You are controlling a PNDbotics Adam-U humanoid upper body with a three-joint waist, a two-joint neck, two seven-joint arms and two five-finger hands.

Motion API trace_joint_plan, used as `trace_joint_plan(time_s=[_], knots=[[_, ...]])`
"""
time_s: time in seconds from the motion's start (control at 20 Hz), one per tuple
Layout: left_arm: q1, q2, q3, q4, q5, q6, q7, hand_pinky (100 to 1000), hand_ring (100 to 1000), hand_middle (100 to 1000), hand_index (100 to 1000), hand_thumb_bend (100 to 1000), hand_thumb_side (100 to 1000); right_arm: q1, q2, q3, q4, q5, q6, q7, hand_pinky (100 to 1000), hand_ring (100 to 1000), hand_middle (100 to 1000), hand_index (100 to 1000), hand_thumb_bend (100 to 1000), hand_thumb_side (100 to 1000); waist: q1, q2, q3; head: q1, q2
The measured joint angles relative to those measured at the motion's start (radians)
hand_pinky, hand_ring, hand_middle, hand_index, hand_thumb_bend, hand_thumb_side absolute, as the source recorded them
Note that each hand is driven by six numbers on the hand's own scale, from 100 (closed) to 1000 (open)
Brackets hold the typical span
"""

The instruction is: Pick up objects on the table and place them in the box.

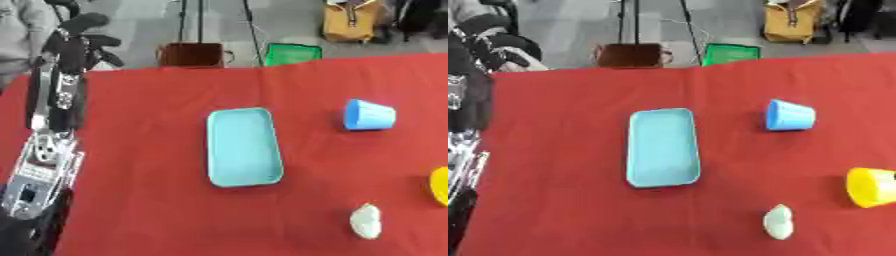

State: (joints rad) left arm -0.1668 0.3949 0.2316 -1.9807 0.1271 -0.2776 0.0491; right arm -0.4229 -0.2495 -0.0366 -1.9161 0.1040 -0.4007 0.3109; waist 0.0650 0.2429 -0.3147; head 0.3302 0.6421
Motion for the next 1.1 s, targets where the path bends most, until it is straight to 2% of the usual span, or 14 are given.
trace_joint_plan(time_s=[0.45, 0.9, 1.1], knots=[[0.0, 0.0, 0.0, 0.0, 0.001, -0.001, 0.0, 521, 656, 739, 803, 572, 758, -0.018, -0.022, 0.0, 0.0, 0.0, -0.006, -0.006, 655, 690, 740, 929, 743, 504, -0.001, 0.0, 0.002, 0.0, -0.003], [-0.001, 0.0, 0.0, 0.0, 0.007, -0.004, -0.004, 521, 655, 739, 804, 570, 760, -0.155, -0.178, 0.012, 0.076, -0.031, -0.043, -0.034, 668, 702, 750, 923, 761, 493, 0.007, 0.0, 0.017, -0.008, -0.007], [-0.006, -0.001, -0.001, 0.0, 0.011, -0.005, -0.007, 521, 655, 739, 803, 569, 759, -0.244, -0.246, 0.023, 0.167, -0.029, -0.061, -0.031, 670, 704, 751, 921, 775, 463, 0.013, 0.0, 0.03, -0.015, -0.012]])
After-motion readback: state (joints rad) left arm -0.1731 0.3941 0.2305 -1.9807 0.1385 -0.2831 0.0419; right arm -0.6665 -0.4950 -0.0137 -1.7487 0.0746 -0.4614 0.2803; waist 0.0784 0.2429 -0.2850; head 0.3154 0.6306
